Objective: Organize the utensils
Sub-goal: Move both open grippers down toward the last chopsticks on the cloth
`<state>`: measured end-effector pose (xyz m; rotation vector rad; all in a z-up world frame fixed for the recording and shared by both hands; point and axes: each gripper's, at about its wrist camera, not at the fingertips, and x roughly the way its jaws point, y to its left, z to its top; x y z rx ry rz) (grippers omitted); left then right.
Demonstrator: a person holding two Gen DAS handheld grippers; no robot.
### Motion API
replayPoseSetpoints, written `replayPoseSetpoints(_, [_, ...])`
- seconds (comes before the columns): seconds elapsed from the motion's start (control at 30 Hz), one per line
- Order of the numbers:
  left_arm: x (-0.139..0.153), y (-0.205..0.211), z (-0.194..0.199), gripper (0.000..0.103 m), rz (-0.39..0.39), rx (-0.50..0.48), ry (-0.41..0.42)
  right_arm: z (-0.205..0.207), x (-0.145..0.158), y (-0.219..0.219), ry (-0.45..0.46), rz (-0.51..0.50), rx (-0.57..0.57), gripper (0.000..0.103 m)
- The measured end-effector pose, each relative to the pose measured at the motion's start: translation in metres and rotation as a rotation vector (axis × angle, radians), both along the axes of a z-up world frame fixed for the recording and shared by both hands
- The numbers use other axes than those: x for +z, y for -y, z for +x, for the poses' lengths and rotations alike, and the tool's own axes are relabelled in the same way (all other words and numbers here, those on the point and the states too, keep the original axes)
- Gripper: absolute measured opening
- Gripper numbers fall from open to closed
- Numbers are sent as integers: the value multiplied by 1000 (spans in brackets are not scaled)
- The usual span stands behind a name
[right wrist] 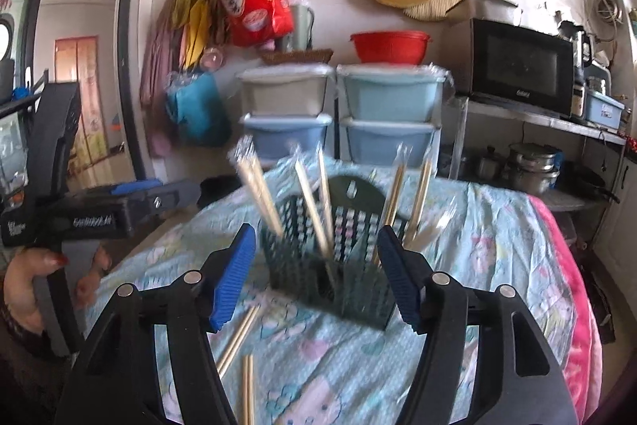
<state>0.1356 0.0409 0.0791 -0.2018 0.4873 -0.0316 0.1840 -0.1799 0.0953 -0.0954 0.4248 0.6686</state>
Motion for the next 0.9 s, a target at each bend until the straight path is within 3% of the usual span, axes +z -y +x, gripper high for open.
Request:
replayPoseSetpoints(0.43, [-46, -11, 7, 90, -60, 30, -153, -16, -51, -29, -165, -132, 100, 61])
replayPoseSetpoints(0.5, [-55, -12, 10, 81, -70, 32, -183, -18, -61, -36, -197, -159, 124, 59])
replayPoseSetpoints(0.57, [-67, -15, 15, 66, -107, 34, -225, -19, -71, -43, -218, -189, 142, 54])
replayPoseSetpoints(0.77, [-96, -20, 27, 39, -187, 7, -312, -19, -97, -55, -289, -248, 161, 43])
replayPoseSetpoints(0.9, [-110, -17, 36, 31, -223, -24, -363, -14, -111, -63, -344, -274, 175, 39])
